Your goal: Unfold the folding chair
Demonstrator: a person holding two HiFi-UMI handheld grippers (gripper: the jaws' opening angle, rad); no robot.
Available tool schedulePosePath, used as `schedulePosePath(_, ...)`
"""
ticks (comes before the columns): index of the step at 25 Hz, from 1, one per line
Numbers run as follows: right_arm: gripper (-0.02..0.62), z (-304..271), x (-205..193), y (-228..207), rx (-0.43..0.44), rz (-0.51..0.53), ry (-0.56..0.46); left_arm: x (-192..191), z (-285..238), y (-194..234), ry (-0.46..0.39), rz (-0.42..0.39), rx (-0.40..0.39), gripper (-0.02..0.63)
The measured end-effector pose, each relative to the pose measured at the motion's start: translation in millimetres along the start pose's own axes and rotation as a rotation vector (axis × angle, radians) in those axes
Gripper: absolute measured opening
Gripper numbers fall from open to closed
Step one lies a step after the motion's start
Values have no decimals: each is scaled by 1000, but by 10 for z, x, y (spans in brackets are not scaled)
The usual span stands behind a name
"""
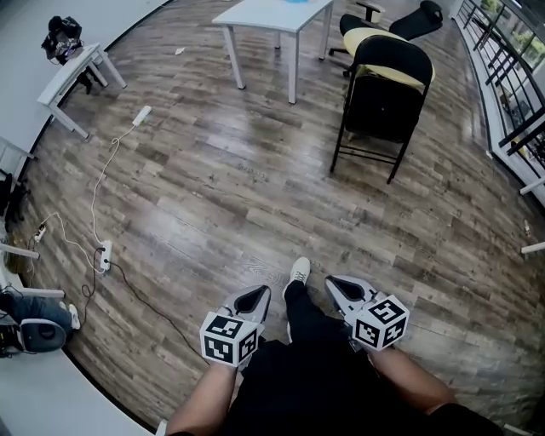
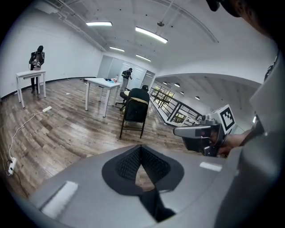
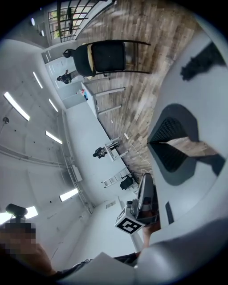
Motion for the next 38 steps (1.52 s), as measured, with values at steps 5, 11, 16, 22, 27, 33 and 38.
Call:
schedulePosePath(5,6,-181,91,-454,-46,-127,-25,349,-382,185,43,-21,-9,8)
schedulePosePath(11,6,-401,485,-1001,-83,-224,-98,992,-850,337,55,-113,-21,8)
schedulePosePath(16,6,-512,988,-1357,-84,-228,-173,1527,-1178,342,48,-218,-34,8)
schedulePosePath(22,6,-569,1488,-1531,-76,-156,-243,1991,-1352,391,19,-220,-47,8)
schedulePosePath(27,6,-557,1644,-1643,-87,-105,-258,2131,-1418,387,24,-287,-41,8)
schedulePosePath(33,6,-508,1574,-1667,-108,-106,-257,2178,-1492,323,33,-322,-71,8)
schedulePosePath(38,6,-571,1488,-1762,-123,-130,-224,2227,-1637,399,48,-309,-79,8)
Point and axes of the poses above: the fingertips, and each gripper's own axes: z backward along the fingers, y to its left, x out of its top, the point moved 3 cm from there along z, backward along the fingers, and after that the axes turned 11 degrees about x, right-handed, at the moved point
